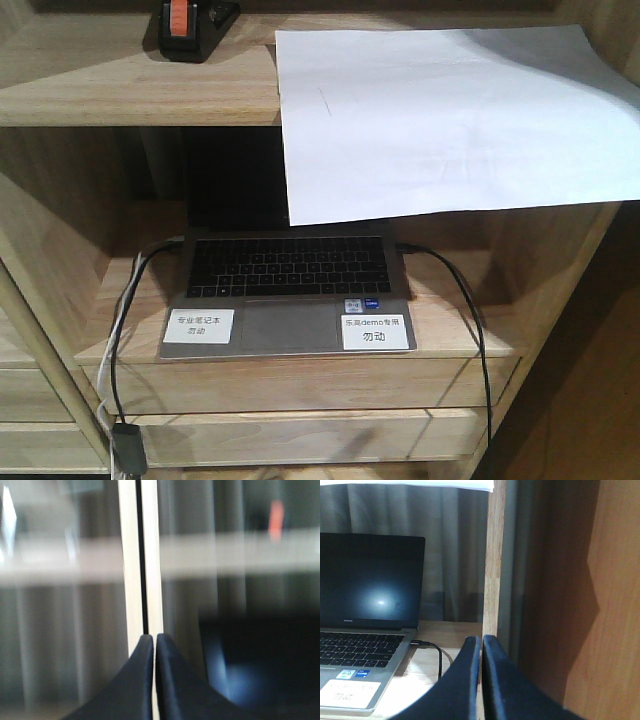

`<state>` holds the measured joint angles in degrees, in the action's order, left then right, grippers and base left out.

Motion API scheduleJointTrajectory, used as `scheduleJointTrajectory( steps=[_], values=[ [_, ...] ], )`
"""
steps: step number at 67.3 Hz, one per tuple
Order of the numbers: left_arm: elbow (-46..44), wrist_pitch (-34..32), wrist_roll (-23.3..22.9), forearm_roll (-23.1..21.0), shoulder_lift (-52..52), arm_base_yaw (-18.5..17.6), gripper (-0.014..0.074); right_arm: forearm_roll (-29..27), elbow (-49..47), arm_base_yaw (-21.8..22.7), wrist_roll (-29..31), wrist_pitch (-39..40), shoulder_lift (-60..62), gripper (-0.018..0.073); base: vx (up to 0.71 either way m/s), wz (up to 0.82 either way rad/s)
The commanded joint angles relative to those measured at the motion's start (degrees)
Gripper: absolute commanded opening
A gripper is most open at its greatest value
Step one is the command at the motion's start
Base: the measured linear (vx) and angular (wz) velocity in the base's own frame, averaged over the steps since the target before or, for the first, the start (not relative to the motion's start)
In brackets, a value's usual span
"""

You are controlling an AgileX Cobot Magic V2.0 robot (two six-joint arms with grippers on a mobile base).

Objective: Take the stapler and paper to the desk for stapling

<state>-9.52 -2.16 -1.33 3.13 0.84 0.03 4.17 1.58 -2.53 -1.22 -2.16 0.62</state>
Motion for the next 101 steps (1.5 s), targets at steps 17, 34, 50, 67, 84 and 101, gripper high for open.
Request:
scheduleJointTrajectory(
  steps=[17,34,50,67,84,101],
  values=[
    [-19.0,10.3,-0.8,-0.7,16.2,0.0,-0.0006,0.3,0.2,0.3,0.0,4.2,0.8,-0.0009,0.0,0.0],
    [-23.2,15.3,-0.8,-3.1,22.1,0.0,-0.0006,0.3,0.2,0.3,0.0,4.2,0.8,-0.0009,0.0,0.0],
    [-23.2,14.3,-0.8,-3.1,22.1,0.0,-0.0006,0.3,0.2,0.3,0.0,4.2,0.8,-0.0009,0.0,0.0],
    [-23.2,11.8,-1.1,-3.1,22.1,0.0,0.0093,0.3,0.2,0.3,0.0,4.2,0.8,-0.0009,0.0,0.0],
    [-23.2,10.3,-1.1,-3.1,22.1,0.0,0.0432,0.3,0.2,0.3,0.0,4.2,0.8,-0.0009,0.0,0.0],
    [-23.2,10.3,-1.1,-3.1,22.1,0.0,0.0569,0.3,0.2,0.3,0.0,4.2,0.8,-0.0009,0.0,0.0]
  ],
)
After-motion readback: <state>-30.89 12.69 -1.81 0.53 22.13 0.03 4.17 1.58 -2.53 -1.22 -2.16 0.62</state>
